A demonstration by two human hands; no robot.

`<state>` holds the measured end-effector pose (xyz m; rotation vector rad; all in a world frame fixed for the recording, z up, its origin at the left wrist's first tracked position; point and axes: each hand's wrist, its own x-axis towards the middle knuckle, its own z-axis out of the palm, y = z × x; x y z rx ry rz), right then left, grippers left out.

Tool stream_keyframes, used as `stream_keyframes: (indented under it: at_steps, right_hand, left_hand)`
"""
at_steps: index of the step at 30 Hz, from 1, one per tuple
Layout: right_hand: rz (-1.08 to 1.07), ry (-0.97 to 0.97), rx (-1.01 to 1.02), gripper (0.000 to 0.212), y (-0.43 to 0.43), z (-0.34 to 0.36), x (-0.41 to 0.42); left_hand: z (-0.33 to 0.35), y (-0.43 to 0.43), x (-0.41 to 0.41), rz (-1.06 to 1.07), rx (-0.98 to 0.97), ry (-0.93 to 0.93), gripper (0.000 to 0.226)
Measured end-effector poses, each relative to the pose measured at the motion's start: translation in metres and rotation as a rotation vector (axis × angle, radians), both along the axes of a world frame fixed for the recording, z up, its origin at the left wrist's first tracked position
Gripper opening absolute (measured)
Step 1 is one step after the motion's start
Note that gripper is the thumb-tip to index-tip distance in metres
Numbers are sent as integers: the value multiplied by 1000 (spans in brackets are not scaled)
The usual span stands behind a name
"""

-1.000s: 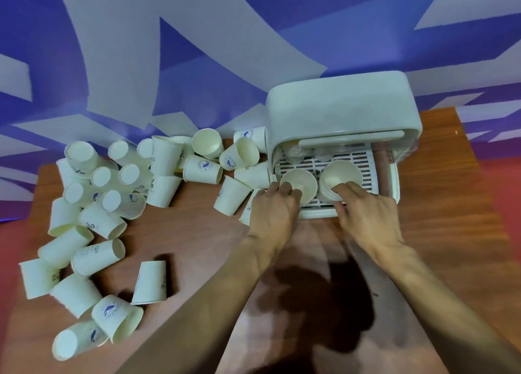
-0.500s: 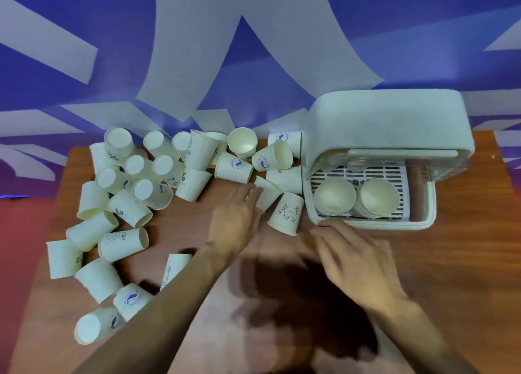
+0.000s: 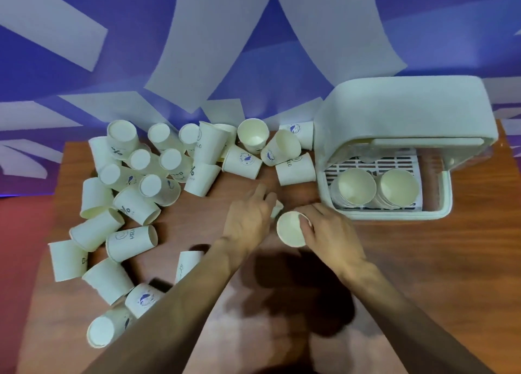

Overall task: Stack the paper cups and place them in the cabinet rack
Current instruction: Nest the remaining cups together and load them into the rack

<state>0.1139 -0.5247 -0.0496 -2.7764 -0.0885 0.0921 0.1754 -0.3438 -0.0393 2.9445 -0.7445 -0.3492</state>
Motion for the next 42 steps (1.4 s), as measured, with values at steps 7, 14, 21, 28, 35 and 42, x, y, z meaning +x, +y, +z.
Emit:
stream_keyframes:
  at_steps: [7, 14, 21, 28, 35, 42]
  right_hand:
    - [-261, 272, 300, 37, 5, 1, -29]
    - [86, 36, -10, 35, 14, 17, -61]
    - [45, -6, -84, 18, 12, 33, -67]
    - [-164, -135, 87, 8, -24, 87, -82]
    - [-234, -230, 69, 9, -109, 120, -79]
    - [-274, -262, 164, 8, -173, 113, -77]
  left_hand:
    - [-6, 25, -27, -17, 10, -49, 32]
    - [8, 27, -27, -22, 41, -36, 32]
    - [51, 16, -39, -54, 7, -92, 37]
    - [107, -37, -42, -95, -161, -276, 18]
    - [117, -103, -43, -89, -262, -349, 9]
    - [89, -126, -47, -41, -239, -333, 24]
